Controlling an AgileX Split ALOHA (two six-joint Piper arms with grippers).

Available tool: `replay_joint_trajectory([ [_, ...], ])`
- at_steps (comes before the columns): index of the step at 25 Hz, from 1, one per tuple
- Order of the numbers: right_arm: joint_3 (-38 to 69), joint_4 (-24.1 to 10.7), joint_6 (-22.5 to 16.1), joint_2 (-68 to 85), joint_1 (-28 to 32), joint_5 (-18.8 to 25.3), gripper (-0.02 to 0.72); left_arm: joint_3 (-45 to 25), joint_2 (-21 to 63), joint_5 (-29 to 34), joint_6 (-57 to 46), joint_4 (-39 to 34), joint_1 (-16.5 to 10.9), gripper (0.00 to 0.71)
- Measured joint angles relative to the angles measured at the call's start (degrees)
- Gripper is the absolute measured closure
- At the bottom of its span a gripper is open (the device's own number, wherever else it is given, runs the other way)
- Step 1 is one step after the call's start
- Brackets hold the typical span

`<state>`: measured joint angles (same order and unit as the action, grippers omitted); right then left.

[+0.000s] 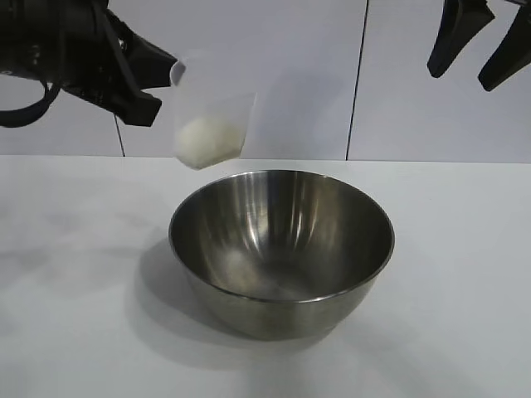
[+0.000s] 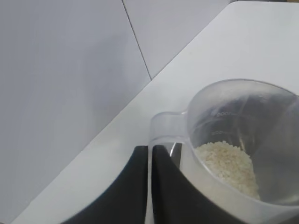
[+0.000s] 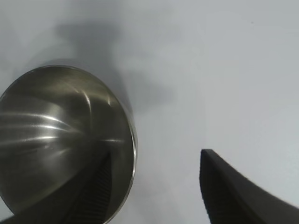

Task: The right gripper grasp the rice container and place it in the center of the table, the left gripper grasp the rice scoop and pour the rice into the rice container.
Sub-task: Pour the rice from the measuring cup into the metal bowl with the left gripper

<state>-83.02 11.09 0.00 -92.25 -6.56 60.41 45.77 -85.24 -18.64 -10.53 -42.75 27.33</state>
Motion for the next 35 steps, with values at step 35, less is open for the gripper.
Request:
replay_joint_trajectory([
  [35,0.0,0.7,0.0,0.0,0.0,-0.6,0.313,3.7,0.0,5.0,39.5,2.1,8.7,0.704],
])
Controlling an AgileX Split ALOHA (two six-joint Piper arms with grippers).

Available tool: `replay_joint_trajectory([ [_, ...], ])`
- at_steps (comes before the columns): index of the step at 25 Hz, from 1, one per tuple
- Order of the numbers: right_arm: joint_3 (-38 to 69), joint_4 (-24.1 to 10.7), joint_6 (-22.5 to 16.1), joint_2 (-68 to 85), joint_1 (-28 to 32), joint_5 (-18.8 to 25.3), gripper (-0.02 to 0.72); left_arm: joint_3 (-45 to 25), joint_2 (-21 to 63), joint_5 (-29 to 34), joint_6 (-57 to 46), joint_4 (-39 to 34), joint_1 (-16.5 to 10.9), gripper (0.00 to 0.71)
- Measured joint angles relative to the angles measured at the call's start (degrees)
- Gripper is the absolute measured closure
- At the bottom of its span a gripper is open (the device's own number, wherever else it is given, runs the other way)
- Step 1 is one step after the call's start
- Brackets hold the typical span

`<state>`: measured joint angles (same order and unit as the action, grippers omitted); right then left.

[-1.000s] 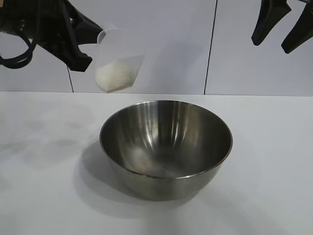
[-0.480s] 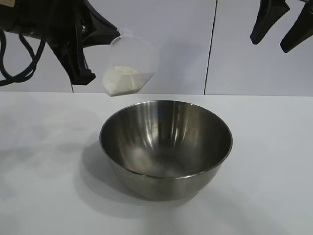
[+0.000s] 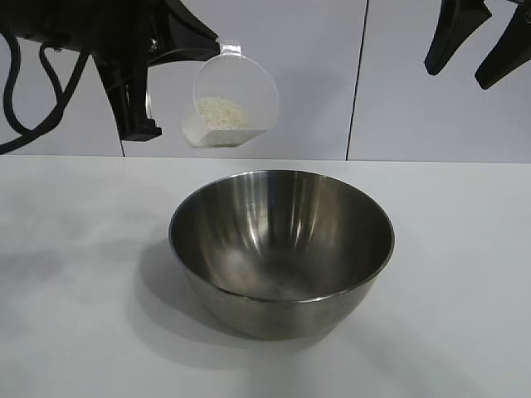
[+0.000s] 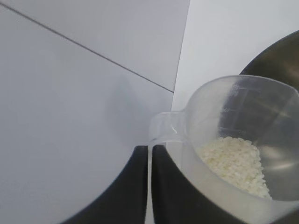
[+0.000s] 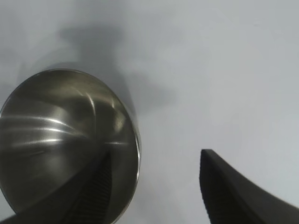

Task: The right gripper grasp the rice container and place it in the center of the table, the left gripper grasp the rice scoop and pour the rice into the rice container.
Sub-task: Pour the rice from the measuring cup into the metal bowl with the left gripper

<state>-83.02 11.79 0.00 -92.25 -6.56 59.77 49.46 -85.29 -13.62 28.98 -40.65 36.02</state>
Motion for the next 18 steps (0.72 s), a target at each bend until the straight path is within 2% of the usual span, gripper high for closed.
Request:
replay_joint_trajectory([
  [4,0.0,0.1,0.0,0.0,0.0,-0.4,0.313,0.0,0.0,1.9,3.7,0.1,2.0,0.704],
  [18,0.0,0.7,0.0,0.0,0.0,-0.9,0.313,0.0,0.0,4.0,16.1,0.2,2.3,0.704],
])
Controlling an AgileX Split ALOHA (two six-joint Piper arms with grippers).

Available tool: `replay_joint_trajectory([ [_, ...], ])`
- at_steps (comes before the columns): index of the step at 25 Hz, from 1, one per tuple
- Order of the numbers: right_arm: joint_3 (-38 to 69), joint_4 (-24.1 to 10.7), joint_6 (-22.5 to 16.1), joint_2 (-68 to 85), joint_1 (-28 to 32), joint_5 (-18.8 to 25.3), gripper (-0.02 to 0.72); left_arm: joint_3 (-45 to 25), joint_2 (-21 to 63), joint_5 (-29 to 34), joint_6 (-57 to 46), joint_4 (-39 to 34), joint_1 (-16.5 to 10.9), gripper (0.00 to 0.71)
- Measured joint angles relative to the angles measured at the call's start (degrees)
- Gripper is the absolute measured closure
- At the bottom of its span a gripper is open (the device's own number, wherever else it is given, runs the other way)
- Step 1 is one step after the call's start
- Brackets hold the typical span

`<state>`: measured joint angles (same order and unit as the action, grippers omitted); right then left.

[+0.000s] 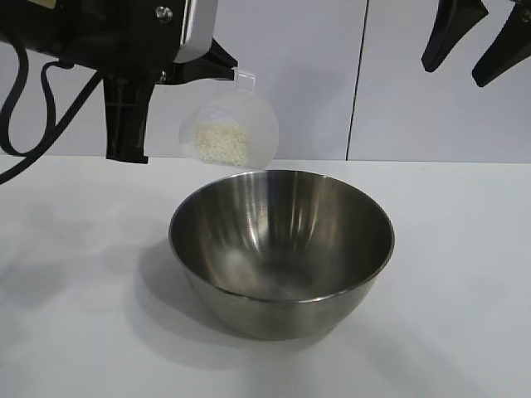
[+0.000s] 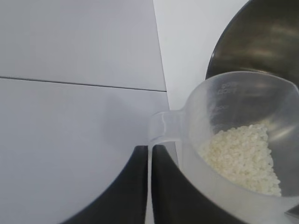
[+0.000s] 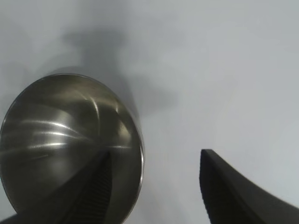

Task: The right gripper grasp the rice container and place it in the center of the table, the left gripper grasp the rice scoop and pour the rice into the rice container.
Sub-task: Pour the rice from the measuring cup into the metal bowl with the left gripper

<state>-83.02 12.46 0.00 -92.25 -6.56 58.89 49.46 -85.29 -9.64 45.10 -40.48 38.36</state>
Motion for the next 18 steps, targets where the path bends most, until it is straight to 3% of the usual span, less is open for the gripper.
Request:
replay_joint_trajectory([
  [13,0.0,0.2,0.0,0.0,0.0,-0.1,0.313,3.5,-0.1,0.2,2.7,3.9,0.6,0.704],
  [18,0.0,0.2,0.0,0.0,0.0,-0.1,0.313,3.6,-1.0,-1.0,5.3,10.1,0.6,0.704],
])
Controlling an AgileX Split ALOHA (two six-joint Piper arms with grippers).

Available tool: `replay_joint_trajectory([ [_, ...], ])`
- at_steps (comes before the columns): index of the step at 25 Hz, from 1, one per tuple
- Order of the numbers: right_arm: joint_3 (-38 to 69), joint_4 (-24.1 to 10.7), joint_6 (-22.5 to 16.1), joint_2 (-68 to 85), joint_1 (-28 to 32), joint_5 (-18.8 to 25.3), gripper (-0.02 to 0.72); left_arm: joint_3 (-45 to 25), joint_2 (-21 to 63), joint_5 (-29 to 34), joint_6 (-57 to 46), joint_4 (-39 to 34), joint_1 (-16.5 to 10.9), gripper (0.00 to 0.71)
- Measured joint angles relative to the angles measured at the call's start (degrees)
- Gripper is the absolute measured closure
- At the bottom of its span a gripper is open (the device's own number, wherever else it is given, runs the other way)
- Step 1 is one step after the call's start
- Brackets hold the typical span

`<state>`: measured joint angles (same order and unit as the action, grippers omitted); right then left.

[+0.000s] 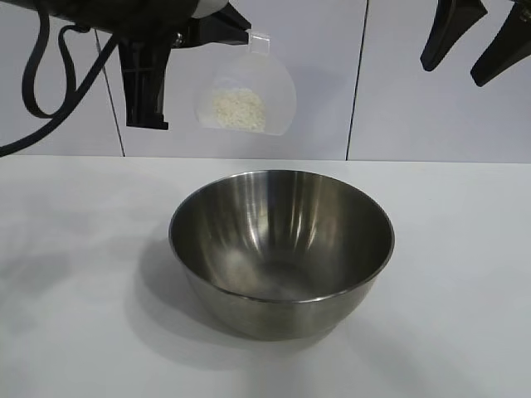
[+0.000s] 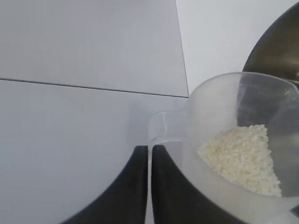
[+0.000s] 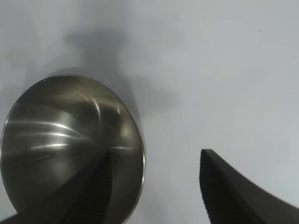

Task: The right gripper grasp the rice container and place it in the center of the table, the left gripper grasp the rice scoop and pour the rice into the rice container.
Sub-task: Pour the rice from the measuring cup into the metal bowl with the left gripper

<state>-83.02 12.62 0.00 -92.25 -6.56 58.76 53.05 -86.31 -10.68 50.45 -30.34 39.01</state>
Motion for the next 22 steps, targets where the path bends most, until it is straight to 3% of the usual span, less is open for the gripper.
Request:
replay_joint_trajectory([
  [8,0.0,0.0,0.0,0.0,0.0,0.0,0.313,-1.5,-1.6,-7.8,14.5,14.9,0.0,0.704],
  [15,0.0,0.0,0.0,0.0,0.0,-1.0,0.313,-5.1,-1.6,-13.9,24.7,17.0,0.0,0.704],
  [22,0.0,0.0,0.0,0.0,0.0,-1.3,0.313,-9.4,-1.6,-20.9,42.0,22.6,0.0,0.704],
])
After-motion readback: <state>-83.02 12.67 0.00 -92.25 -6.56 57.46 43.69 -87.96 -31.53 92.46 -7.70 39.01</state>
